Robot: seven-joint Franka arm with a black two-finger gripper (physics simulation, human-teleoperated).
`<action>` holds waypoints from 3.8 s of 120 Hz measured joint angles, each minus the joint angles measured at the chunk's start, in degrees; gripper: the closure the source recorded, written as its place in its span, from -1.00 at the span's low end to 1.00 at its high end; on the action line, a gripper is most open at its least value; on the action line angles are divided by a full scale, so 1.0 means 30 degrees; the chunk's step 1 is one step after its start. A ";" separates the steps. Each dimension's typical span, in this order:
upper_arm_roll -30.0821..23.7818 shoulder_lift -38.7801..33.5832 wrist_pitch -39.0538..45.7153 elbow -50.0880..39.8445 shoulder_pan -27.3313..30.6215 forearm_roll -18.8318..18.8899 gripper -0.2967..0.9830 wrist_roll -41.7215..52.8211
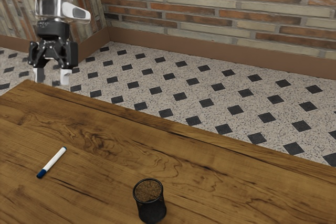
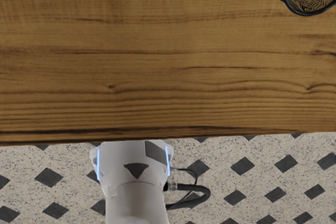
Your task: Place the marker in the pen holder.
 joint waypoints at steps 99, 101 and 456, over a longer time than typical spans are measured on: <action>0.2497 -0.1029 2.1094 -1.7066 0.3169 0.3638 -0.44 0.1796; 0.2497 -0.0993 2.1395 -1.7170 0.3236 0.3710 -0.44 0.1902; -0.4245 -0.4534 1.9509 -1.8312 -0.2745 0.4295 0.60 0.1625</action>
